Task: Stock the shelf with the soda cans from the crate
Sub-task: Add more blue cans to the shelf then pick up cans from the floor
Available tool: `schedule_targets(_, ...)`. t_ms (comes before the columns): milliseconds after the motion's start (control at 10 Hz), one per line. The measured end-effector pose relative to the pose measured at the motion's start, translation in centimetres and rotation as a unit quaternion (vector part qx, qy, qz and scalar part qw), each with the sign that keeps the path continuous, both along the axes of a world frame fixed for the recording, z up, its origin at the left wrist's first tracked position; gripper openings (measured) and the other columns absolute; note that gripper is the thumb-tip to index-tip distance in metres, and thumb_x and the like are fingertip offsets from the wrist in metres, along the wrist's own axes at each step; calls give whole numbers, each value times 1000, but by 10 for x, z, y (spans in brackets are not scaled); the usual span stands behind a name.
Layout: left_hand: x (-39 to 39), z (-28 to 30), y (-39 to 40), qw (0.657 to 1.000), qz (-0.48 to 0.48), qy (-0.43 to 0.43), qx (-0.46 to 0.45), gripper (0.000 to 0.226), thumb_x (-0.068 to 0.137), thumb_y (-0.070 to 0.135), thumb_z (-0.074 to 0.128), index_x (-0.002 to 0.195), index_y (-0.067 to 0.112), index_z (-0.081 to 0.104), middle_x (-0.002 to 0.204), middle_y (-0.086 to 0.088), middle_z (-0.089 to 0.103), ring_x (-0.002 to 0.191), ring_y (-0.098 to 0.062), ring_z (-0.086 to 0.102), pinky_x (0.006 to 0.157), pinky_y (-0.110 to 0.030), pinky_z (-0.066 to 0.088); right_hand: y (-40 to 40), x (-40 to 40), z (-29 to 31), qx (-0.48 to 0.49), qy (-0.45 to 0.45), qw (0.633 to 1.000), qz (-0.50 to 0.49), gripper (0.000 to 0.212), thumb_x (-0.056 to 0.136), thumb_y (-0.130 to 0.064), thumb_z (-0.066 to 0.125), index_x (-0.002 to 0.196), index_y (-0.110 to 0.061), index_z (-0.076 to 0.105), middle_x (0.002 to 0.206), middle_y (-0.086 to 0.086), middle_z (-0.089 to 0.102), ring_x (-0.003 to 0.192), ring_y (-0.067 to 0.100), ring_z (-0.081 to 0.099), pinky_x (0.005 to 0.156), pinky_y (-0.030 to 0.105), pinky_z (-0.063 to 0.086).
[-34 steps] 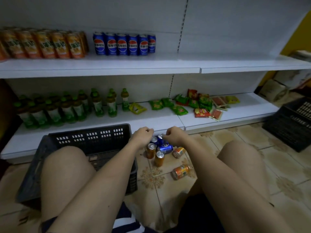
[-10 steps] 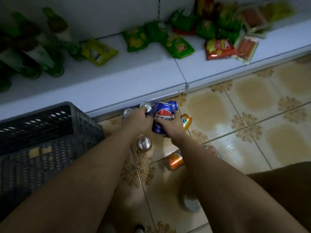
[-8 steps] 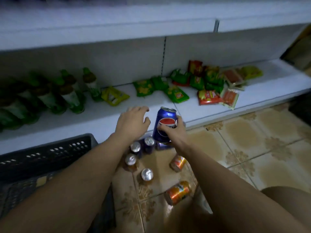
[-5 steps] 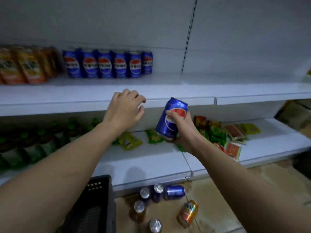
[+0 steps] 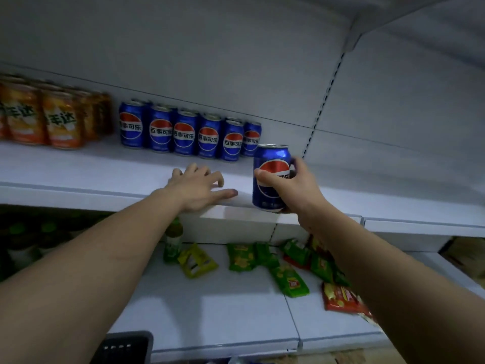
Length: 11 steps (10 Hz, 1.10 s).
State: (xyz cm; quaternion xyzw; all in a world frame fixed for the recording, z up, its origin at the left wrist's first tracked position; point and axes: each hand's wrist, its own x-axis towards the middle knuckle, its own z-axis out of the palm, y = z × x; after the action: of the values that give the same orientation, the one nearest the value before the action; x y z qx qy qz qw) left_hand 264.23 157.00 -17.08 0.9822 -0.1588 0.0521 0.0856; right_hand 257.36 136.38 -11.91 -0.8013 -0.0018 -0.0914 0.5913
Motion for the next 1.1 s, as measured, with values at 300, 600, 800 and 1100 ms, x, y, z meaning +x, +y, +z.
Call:
schedule_targets(300, 15, -10, -2, 998, 8, 39, 47, 70, 88, 78, 12, 151, 49, 15, 163, 8, 13, 149, -19, 11, 116, -56, 10, 9, 129, -26, 42, -63, 992, -99, 77, 65, -46, 86, 130, -28, 47, 118, -5, 59, 111, 18, 58, 91, 37, 53)
schedule_targets(600, 13, -11, -3, 997, 10, 47, 56, 69, 89, 76, 9, 152, 48, 5, 164, 11, 4, 150, -15, 2, 119, -54, 4, 14, 206, -50, 47, -79, 990, -109, 66, 79, -30, 81, 134, -17, 46, 128, 2, 61, 105, 14, 59, 92, 32, 51)
schedule_targets(800, 12, -11, -4, 997, 11, 45, 61, 69, 89, 76, 9, 152, 48, 6, 164, 11, 5, 150, -15, 4, 119, -54, 6, 12, 220, -58, -114, -60, 983, -134, 64, 83, -9, 74, 136, -9, 40, 141, 15, 38, 117, 32, 54, 92, 31, 43)
schedule_targets(1100, 13, -11, -4, 997, 12, 39, 62, 67, 90, 74, 10, 152, 48, 7, 163, 10, 7, 150, -15, 5, 119, -53, 6, 8, 228, -58, -121, -20, 982, -145, 42, 88, -1, 58, 125, -4, 39, 126, 17, 56, 110, 31, 57, 80, 29, 40)
